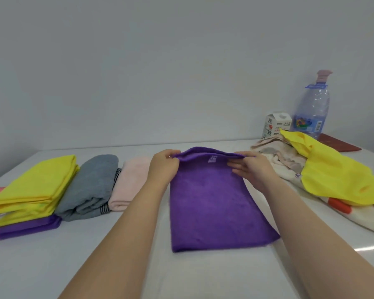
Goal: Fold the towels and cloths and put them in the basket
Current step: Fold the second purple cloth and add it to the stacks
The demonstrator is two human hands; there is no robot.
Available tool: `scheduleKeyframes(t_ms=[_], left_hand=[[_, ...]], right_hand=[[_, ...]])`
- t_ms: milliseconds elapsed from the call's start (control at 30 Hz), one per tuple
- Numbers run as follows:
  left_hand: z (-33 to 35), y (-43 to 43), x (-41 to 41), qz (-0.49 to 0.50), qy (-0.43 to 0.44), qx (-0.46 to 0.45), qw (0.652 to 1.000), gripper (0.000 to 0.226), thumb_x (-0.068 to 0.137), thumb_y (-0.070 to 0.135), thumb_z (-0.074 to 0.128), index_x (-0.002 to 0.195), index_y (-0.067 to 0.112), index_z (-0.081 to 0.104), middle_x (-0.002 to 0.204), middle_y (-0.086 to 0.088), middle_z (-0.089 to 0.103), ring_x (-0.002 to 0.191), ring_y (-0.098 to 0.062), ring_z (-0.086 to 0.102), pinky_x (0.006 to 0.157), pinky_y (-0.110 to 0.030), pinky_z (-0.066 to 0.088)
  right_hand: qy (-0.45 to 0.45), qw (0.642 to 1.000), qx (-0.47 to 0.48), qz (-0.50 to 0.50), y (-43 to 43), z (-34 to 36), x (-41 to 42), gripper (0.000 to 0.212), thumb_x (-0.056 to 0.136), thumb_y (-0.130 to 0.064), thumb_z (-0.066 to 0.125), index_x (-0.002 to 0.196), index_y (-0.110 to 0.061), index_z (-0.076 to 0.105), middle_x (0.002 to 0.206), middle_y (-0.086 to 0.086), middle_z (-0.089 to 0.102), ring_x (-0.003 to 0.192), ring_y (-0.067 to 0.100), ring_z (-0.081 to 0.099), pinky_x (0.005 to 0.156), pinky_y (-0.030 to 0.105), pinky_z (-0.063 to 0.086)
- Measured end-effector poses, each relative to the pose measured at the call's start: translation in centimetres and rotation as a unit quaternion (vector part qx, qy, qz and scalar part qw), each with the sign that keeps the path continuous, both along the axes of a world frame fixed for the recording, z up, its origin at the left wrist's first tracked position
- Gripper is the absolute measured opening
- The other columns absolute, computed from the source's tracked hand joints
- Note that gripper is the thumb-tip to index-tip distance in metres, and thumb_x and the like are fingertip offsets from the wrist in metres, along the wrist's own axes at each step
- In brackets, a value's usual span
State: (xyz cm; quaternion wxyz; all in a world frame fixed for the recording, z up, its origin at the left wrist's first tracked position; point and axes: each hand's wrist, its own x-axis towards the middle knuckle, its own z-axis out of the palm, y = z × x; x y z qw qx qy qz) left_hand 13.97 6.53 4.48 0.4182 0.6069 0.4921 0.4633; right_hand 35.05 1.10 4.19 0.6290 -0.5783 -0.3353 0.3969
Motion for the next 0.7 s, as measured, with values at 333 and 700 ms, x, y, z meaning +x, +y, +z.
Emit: scheduleKeyframes(t_ms=[333, 700], left_hand=[[0.7, -0.9, -0.2, -0.018, -0.209, -0.142, 0.967, 0.013, 0.09, 0.011, 0.056, 0.099, 0.007, 0.065, 0.081, -0.005, 0.066, 0.072, -0.016, 0.066, 0.072, -0.025, 0.053], [-0.1, -6.2, -2.7, -0.005, -0.061, -0.086, 0.994, 0.023, 0.091, -0.002, 0.047, 0.081, 0.012, 0.062, 0.069, -0.007, 0.062, 0.041, -0.005, 0.061, 0.043, -0.017, 0.049]], right_hand=[[0.143, 0.987, 0.048, -0.053, -0.2, -0.6, -0.1, 0.021, 0.095, -0.017, 0.049, 0.081, -0.004, 0.058, 0.073, 0.012, 0.058, 0.057, 0.02, 0.061, 0.054, 0.028, 0.053], [-0.029, 0.996, -0.01, -0.079, -6.7, -0.4, -2.7, 0.024, 0.087, 0.012, 0.045, 0.075, -0.004, 0.058, 0.068, 0.016, 0.058, 0.037, 0.011, 0.059, 0.041, 0.017, 0.05]])
